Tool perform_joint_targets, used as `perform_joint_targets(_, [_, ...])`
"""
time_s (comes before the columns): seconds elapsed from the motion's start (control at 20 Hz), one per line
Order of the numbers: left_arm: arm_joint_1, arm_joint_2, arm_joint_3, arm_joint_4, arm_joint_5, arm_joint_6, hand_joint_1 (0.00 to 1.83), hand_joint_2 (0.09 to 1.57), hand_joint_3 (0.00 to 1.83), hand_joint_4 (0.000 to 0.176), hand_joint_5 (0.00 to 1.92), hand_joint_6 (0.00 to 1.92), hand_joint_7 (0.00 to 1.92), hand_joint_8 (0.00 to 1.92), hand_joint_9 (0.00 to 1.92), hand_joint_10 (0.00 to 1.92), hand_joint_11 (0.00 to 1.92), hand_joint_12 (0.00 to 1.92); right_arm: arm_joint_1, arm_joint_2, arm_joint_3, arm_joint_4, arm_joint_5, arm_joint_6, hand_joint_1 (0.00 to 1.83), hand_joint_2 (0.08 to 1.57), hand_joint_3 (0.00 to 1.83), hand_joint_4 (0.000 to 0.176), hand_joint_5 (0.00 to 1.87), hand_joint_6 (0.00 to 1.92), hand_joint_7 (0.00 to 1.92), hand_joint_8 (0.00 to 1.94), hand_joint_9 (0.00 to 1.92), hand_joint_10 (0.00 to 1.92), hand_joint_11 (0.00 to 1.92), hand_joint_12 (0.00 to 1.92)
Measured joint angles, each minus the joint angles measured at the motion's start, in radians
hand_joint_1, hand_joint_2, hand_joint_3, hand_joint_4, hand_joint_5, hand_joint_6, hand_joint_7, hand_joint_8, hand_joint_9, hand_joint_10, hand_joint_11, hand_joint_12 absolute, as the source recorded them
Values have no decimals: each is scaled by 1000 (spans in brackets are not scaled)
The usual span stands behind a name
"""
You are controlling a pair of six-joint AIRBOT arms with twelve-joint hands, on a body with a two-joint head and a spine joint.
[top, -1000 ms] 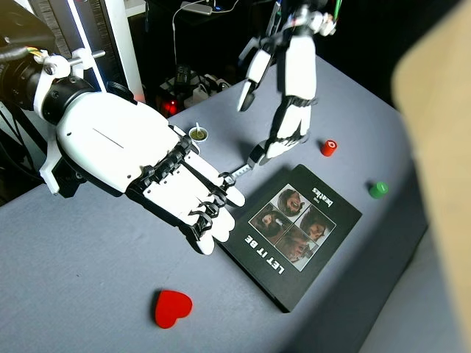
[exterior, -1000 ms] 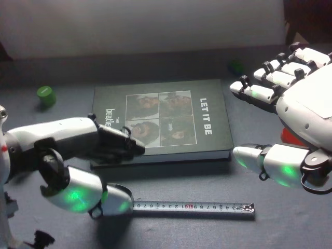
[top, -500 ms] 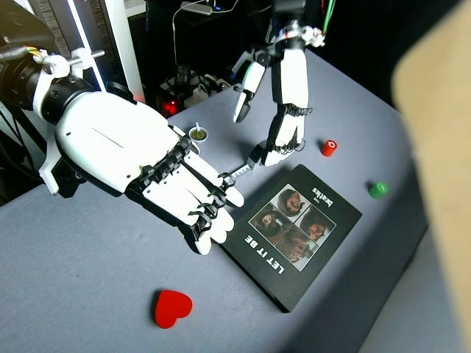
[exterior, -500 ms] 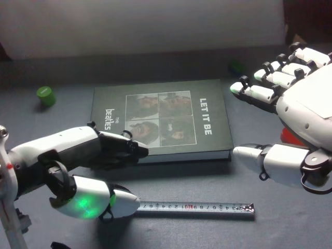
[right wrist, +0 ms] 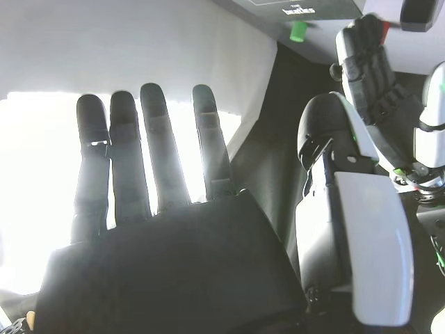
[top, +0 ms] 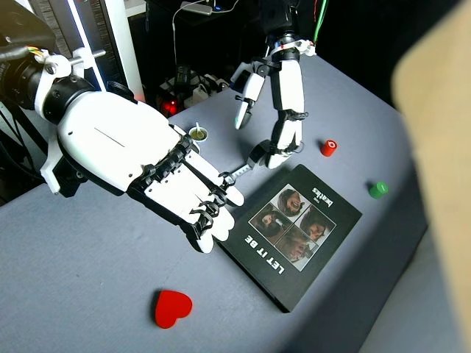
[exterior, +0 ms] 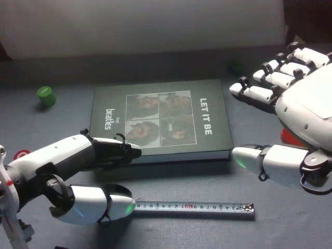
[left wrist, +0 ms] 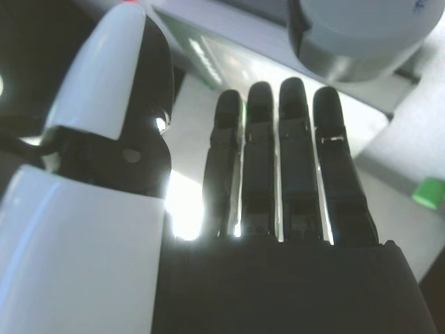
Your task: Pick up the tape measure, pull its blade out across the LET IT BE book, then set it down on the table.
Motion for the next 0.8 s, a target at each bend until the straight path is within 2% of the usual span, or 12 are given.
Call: perform_joint_targets(0.8, [143,-56,52,84,-135,-30,1063,1060,1,0,386,0,425,6,425,2,73,788,0,-1,0,-2,-6,3,4,1183,0,144,191,3,258,3,211,0,0,752])
